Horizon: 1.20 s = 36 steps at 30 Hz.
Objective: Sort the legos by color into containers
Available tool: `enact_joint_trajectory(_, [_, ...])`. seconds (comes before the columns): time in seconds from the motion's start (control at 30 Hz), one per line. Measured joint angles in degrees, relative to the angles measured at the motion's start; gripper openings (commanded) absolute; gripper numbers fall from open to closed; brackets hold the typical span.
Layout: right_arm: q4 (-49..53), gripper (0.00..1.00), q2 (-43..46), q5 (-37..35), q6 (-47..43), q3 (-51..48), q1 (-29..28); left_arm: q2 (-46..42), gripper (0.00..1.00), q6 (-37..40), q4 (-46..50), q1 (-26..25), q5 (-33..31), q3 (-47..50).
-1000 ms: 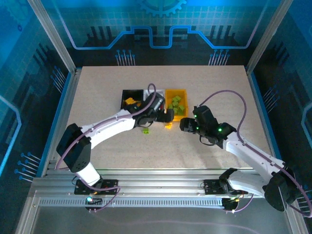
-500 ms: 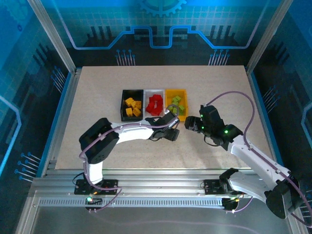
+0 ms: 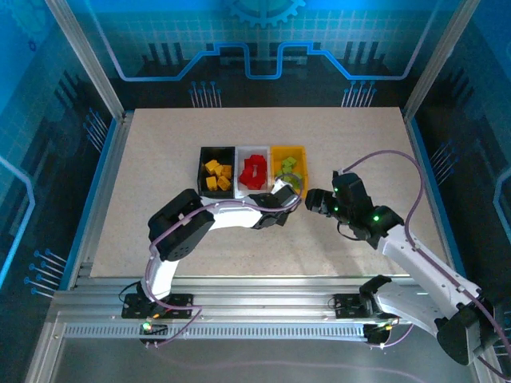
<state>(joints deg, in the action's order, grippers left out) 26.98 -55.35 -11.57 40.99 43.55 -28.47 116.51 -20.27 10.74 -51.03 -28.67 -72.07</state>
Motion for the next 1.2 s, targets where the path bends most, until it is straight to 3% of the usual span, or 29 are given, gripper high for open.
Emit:
enact_joint_trajectory(0.33, [0.2, 0.76, 0.8, 0.0, 0.0, -0.5, 0.4, 0.2, 0.3, 0.6, -4.3, 0.0, -0.9, 1.3])
enact_joint_trajectory(0.53, [0.2, 0.76, 0.8, 0.0, 0.0, -0.5, 0.5, -5.3, 0.28, -2.4, -4.8, -0.2, 0.4, 7.5])
enact_joint_trajectory(0.73, [0.0, 0.76, 0.8, 0.2, 0.0, -0.6, 0.5, -21.0, 0.26, -7.7, -1.3, 0.7, 3.3, 13.2])
enact_joint_trajectory(0.83, [-0.1, 0.76, 0.8, 0.3, 0.0, -0.9, 0.6, -28.9, 0.26, -9.5, -0.3, 4.9, 4.6, 13.4])
enact_joint_trajectory(0.97, [-0.5, 0.76, 0.5, 1.0, 0.2, -1.6, 0.7, -33.1, 0.26, -9.9, 0.9, 16.0, 4.7, 13.3])
enact_joint_trajectory(1.07, [-0.7, 0.76, -0.1, 1.4, 0.2, -1.6, 0.8, -30.2, 0.25, -9.9, 2.8, 22.9, 4.5, 12.1])
enact_joint_trajectory(1.2, [-0.9, 0.76, -0.2, 1.6, 0.2, -1.6, 0.8, -22.3, 0.24, -9.9, 5.5, 27.6, 4.5, 7.1])
